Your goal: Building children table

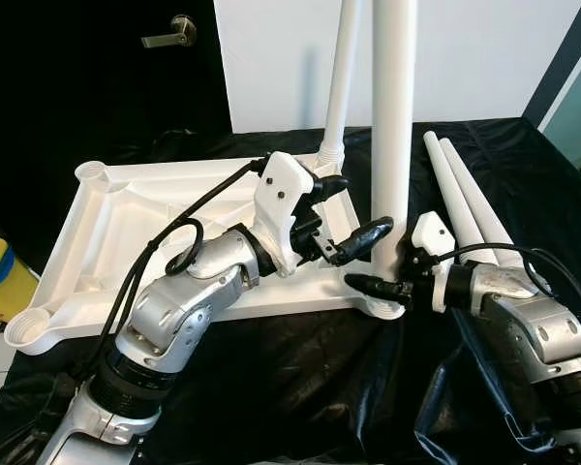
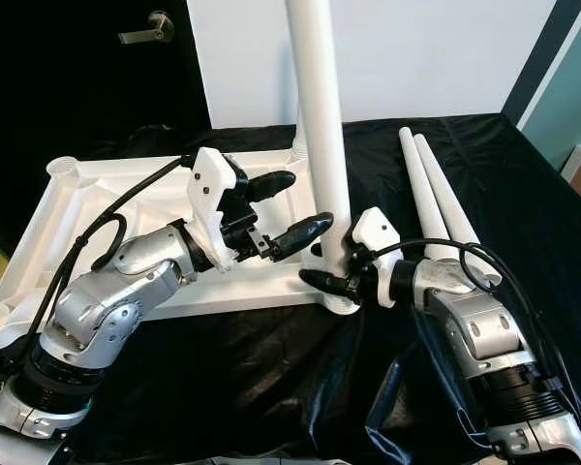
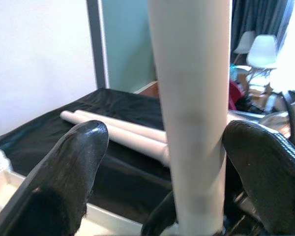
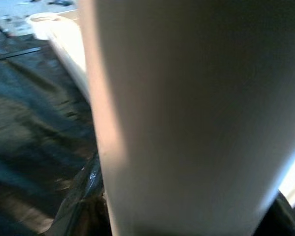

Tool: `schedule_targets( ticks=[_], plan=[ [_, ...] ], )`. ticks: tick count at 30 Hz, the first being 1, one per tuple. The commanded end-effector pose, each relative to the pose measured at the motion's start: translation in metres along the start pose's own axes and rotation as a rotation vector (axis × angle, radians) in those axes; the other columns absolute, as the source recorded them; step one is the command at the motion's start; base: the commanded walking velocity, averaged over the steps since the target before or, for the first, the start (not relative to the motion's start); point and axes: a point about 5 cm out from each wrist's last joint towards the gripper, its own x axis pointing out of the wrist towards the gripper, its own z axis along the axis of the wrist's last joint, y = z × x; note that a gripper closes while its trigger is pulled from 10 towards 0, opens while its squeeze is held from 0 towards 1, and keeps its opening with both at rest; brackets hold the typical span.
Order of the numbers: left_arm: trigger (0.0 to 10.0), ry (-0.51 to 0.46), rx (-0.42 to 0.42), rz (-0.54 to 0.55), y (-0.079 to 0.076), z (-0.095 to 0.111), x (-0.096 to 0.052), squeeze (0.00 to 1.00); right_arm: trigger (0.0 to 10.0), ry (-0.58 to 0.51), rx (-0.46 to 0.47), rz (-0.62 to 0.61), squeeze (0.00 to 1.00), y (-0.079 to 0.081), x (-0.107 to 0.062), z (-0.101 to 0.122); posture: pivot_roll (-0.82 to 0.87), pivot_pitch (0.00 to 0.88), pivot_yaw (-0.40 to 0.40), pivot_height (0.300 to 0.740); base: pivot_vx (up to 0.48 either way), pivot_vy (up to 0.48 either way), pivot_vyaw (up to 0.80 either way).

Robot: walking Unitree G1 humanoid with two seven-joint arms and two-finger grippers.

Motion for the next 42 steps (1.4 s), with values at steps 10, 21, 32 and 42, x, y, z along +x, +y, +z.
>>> schedule_targets(
  ticks=[10,21,32,42],
  plan=[
    [10.0,-0.098,-0.049,-0.419,-0.024,0.022,0.003,0.00,10.0,0.022,-0.025,0.137,0.00,0.007,0.005,0.006,-0.02,0.026,-0.033,0.740,0.000,0.000,0.00],
    [0.0,-0.103,-0.163,-0.464,-0.026,0.023,0.003,0.00,10.0,0.039,-0.026,0.179,0.00,0.010,0.010,0.004,-0.03,0.018,-0.021,0.740,0.000,0.000,0.00],
    [0.0,-0.087,-0.188,-0.436,-0.024,0.026,0.003,0.00,10.0,0.020,-0.026,0.136,0.00,0.005,0.009,0.005,-0.02,0.010,-0.017,0.740,0.000,0.000,0.00],
    [10.0,-0.007,-0.188,-0.099,0.007,0.039,0.023,0.00,10.0,-0.114,0.011,-0.087,1.00,-0.017,0.014,0.023,-0.02,0.002,-0.009,0.740,0.000,0.000,0.00]
  ],
)
